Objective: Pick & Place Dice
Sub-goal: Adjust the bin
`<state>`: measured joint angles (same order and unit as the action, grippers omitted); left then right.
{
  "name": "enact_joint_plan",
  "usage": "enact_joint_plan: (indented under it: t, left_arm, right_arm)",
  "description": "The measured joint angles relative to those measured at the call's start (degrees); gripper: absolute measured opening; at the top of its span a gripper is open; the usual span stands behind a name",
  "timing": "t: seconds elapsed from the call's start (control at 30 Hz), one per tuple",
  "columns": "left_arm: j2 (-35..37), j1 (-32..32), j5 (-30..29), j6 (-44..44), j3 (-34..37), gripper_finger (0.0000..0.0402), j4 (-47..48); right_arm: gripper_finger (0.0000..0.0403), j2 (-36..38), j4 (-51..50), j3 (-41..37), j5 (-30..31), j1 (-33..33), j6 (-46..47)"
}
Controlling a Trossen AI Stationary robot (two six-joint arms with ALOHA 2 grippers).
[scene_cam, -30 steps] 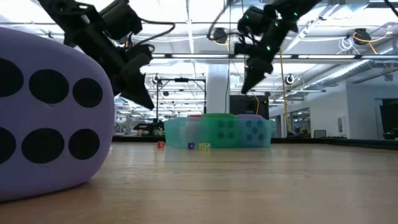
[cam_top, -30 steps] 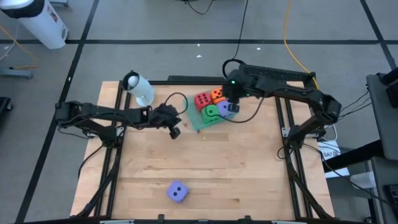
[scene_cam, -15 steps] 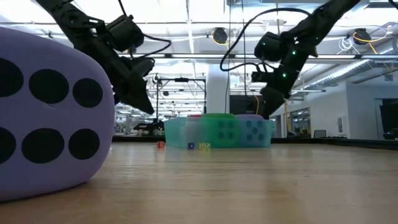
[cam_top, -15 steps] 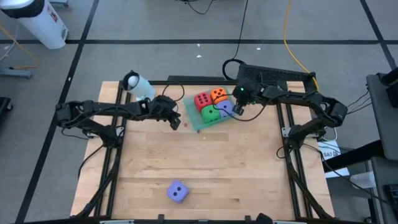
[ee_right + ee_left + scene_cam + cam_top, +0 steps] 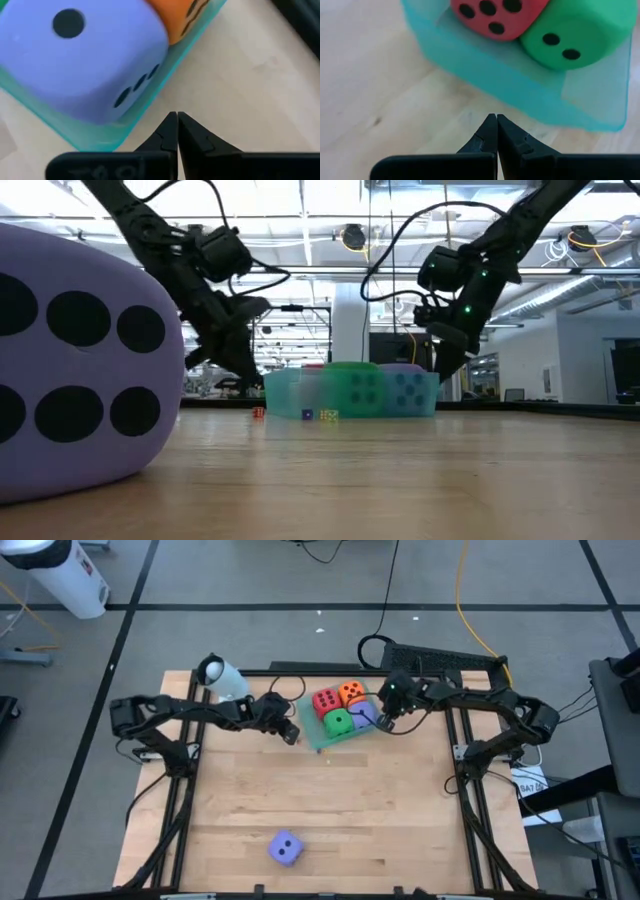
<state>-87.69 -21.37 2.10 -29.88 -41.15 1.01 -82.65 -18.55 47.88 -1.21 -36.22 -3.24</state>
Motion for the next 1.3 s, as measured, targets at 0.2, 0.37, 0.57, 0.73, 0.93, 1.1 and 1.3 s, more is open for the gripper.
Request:
enact_joint_plan:
  t: [0.2,0.37,0.57,0.73,0.93,1.1,1.3]
  left_arm:
    - [-6.2,0.0,3.7,2.8,-7.2,0.0000,2.0]
    - [-10.0,0.0,4.9,5.9,-11.9,0.0000,4.8]
    - [-10.9,-1.6,1.5,7.4,-13.4,0.0000,5.9]
    - [-10.9,-3.4,2.0,8.6,-13.4,0.0000,6.6]
    - [-10.9,-3.1,2.5,9.9,-13.5,0.0001,7.2]
    - [-9.2,-3.1,2.0,12.3,-13.5,0.0003,10.8]
    - [-4.7,-2.9,-0.5,13.7,-13.6,0.0003,15.3]
  right_arm:
    - [0.0001,0.0,1.0,-2.4,-3.0,1.7,2.7]
    - [0.0000,0.0,0.4,-2.9,-1.9,4.2,4.8]
    - [0.0000,0.1,0.2,-3.0,-2.5,6.7,6.4]
    - [0.0000,0.0,0.2,-3.0,-3.3,8.3,7.7]
    - [0.0000,-0.2,0.3,-3.0,-1.0,8.6,8.6]
    - [0.0000,-0.1,0.0,-3.0,-0.7,8.5,9.0]
    - [0.0000,1.1,-4.4,-3.0,-0.9,8.5,7.8]
